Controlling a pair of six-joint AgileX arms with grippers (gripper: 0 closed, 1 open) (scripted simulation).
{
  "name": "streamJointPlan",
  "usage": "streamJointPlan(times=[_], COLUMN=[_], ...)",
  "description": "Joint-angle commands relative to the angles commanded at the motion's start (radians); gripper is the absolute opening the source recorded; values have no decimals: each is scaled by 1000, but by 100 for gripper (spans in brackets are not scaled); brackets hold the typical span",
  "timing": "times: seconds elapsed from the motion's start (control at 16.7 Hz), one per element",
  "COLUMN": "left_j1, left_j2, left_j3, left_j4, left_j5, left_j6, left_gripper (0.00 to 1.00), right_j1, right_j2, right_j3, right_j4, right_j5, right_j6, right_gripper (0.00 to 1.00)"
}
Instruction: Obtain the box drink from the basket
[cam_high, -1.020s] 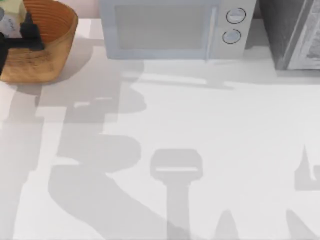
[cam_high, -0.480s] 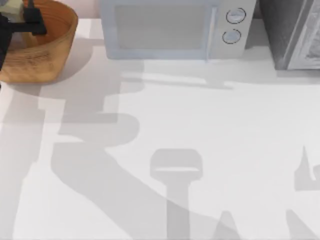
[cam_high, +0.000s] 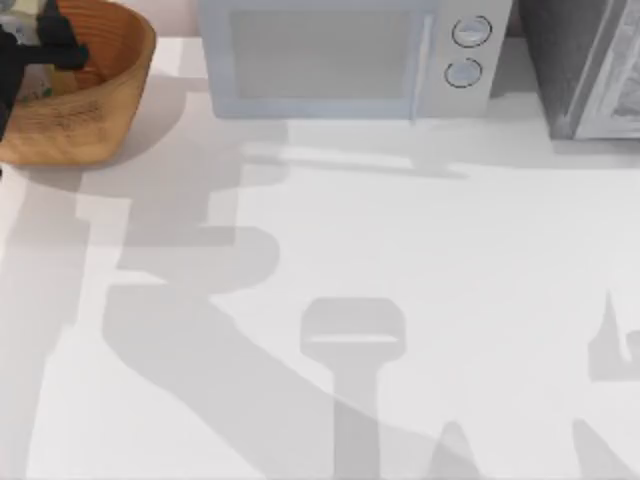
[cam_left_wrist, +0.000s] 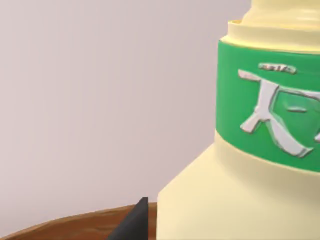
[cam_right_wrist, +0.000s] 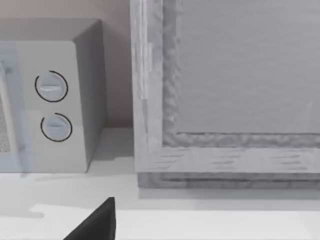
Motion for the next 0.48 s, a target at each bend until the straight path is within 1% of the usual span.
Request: streamJointPlan(times=[0.48], left_j1=[0], left_j2=[0], left_j3=[0], left_j4=[0], left_j5=[0], left_j6=[0], left_gripper=[2], right_j1=[0], right_j2=[0], right_j3=[0], right_j4=[0], right_j5=[0], right_j6=[0], right_gripper=[100])
